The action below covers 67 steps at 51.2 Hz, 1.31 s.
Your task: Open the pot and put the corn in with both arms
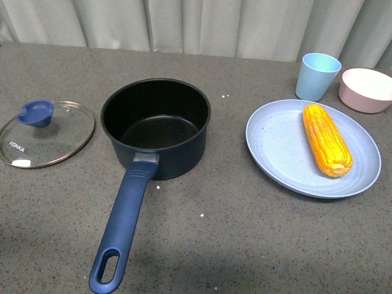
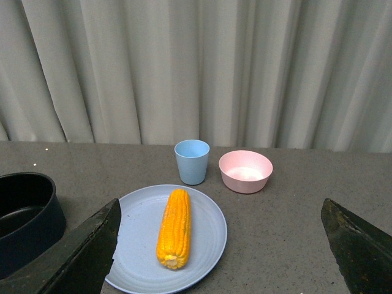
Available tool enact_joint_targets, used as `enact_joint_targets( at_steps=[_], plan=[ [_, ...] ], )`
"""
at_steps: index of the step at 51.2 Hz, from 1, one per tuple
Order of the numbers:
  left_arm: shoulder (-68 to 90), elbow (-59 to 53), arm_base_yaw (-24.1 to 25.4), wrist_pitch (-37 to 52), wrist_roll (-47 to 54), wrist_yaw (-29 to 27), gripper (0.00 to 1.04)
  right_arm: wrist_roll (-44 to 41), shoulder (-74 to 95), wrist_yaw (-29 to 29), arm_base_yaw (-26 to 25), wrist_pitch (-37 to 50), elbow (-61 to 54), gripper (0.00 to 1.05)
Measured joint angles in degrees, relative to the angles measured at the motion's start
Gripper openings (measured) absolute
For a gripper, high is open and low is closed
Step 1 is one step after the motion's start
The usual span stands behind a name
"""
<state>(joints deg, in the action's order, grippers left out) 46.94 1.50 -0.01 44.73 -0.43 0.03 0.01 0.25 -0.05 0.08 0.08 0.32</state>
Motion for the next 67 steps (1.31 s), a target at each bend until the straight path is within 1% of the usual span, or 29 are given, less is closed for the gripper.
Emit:
enact_joint_targets(
  at_steps=[31,54,67],
  plan=[
    [-20.6,-0.4,0.0,-18.4,0.0,0.0,0.04,0.0,0.0,0.0,0.0,0.0,0.0,0.96],
    [-30.6,-0.4,0.0,-28.2,0.0,0.0,0.04,0.0,0.0,0.0,0.0,0.0,0.0,0.96],
    [-34.3,-0.4,0.0,-31.9,0.0,0.0,0.04,0.0,0.0,0.0,0.0,0.0,0.0,0.96]
  ],
)
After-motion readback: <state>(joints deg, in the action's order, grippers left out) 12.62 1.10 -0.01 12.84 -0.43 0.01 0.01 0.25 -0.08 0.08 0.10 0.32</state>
